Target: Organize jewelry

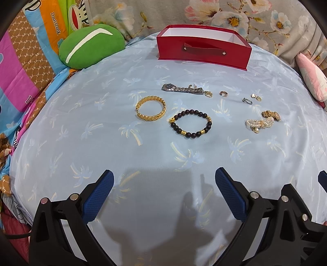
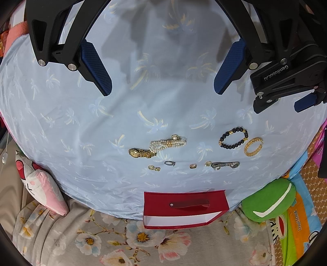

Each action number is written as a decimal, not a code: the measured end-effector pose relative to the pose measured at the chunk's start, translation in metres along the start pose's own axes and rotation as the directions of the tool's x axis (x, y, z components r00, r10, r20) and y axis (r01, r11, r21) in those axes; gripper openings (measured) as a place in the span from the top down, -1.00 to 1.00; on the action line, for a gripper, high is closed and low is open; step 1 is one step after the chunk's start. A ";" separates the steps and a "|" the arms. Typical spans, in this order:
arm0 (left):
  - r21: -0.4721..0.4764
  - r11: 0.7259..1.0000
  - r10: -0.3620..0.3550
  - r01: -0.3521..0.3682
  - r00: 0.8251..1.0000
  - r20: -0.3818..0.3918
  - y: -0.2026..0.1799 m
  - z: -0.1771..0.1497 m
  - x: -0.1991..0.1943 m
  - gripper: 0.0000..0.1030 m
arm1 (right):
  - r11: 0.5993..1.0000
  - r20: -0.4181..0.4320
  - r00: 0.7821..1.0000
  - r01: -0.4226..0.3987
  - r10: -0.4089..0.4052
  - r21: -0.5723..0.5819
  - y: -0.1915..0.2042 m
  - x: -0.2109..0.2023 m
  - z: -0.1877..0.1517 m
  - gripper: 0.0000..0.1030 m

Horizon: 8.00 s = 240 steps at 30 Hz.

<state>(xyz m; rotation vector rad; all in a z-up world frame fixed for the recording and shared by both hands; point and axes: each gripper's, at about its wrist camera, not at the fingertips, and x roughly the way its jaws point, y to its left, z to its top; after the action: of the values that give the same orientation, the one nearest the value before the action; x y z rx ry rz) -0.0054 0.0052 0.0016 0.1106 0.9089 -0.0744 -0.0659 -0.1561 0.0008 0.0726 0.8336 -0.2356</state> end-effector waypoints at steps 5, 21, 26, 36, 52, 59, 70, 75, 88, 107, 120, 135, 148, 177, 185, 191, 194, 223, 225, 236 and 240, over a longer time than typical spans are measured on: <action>0.002 1.000 0.004 -0.004 1.000 0.004 0.003 -0.002 -0.001 -0.88 | 1.000 -0.001 1.000 -0.001 0.001 0.000 -0.001 0.000 0.000 -0.90; -0.001 1.000 0.008 -0.008 1.000 0.004 0.007 0.005 -0.001 -0.88 | 1.000 0.000 1.000 0.001 -0.001 0.000 0.003 0.001 0.001 -0.90; -0.001 1.000 0.009 -0.009 1.000 0.005 0.004 0.004 0.000 -0.88 | 1.000 0.000 1.000 0.000 0.000 0.000 0.004 0.001 0.001 -0.90; -0.003 1.000 0.008 -0.008 1.000 0.000 0.012 0.005 0.001 -0.88 | 1.000 0.000 1.000 0.001 -0.001 -0.001 0.004 0.001 0.001 -0.90; -0.004 1.000 0.007 -0.007 1.000 -0.003 0.007 0.002 0.006 -0.88 | 1.000 -0.001 1.000 0.002 -0.002 0.000 0.004 0.002 0.000 -0.90; -0.006 1.000 0.009 -0.009 1.000 -0.007 0.007 0.001 0.006 -0.88 | 1.000 -0.002 1.000 0.001 -0.001 0.001 0.004 0.003 0.000 -0.90; -0.009 1.000 0.008 -0.008 1.000 -0.011 0.005 -0.001 0.008 -0.88 | 1.000 -0.002 1.000 0.001 -0.001 0.002 0.004 0.003 0.000 -0.90; -0.008 1.000 0.010 -0.010 1.000 -0.013 0.003 -0.001 0.009 -0.88 | 1.000 -0.009 1.000 -0.002 0.002 0.006 0.004 0.008 -0.002 -0.90; -0.006 1.000 0.010 -0.010 0.999 -0.042 -0.001 0.001 0.017 -0.88 | 1.000 -0.022 1.000 -0.007 0.008 0.013 0.002 0.017 -0.002 -0.90; -0.197 0.980 -0.011 0.002 0.999 -0.047 0.067 0.045 0.055 -0.89 | 0.990 -0.034 0.994 -0.096 0.100 0.105 -0.025 0.068 0.034 -0.72; -0.247 0.969 -0.041 0.019 0.996 -0.081 0.085 0.050 0.078 -0.89 | 0.943 -0.069 0.969 -0.215 0.239 0.252 -0.020 0.110 0.054 -0.34; -0.172 0.985 -0.042 0.028 0.996 -0.077 0.068 0.056 0.088 -0.89 | 0.974 -0.032 0.989 -0.134 0.142 0.183 -0.008 0.125 0.069 0.33; -0.122 0.992 -0.022 0.012 0.997 -0.075 0.045 0.088 0.119 -0.88 | 0.971 0.010 0.988 -0.155 0.156 0.183 -0.011 0.123 0.062 0.34; -0.094 0.987 -0.125 0.128 0.992 0.033 0.040 0.071 0.057 -0.04 | 0.968 0.011 0.982 -0.190 0.191 0.165 -0.010 0.103 0.053 0.83; -0.091 0.986 -0.139 0.141 0.990 0.031 0.038 0.064 0.050 -0.04 | 0.969 -0.029 0.983 -0.176 0.184 0.172 -0.009 0.110 0.053 0.58; -0.090 0.985 -0.145 0.147 0.989 0.025 0.039 0.059 0.049 -0.04 | 0.975 -0.034 0.985 -0.165 0.172 0.147 -0.005 0.110 0.051 0.71; -0.089 0.985 -0.144 0.146 0.989 0.030 0.038 0.060 0.049 -0.04 | 0.973 -0.019 0.983 -0.177 0.181 0.151 -0.007 0.104 0.051 0.71; 0.027 0.998 -0.053 0.048 0.965 0.258 0.006 0.322 0.084 -0.05 | 0.954 0.230 0.933 -0.295 0.276 0.054 -0.033 0.139 0.333 0.71; 0.023 0.999 -0.039 0.034 0.963 0.266 0.001 0.343 0.098 -0.05 | 0.958 0.231 0.937 -0.282 0.263 0.052 -0.028 0.155 0.352 0.71; 0.026 0.997 -0.073 0.070 0.979 0.189 -0.038 0.416 0.181 -0.05 | 0.972 0.165 0.962 -0.230 0.219 0.052 -0.012 0.237 0.412 0.71; 0.028 0.998 -0.061 0.057 0.984 0.166 -0.050 0.428 0.204 -0.05 | 0.974 0.132 0.970 -0.215 0.205 0.069 -0.012 0.263 0.418 0.71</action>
<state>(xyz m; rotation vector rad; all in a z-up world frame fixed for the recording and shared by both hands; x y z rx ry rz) 0.4489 -0.1021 0.0983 0.0973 0.7444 -0.1472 0.4045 -0.2799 0.0872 0.2212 0.6860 -0.0734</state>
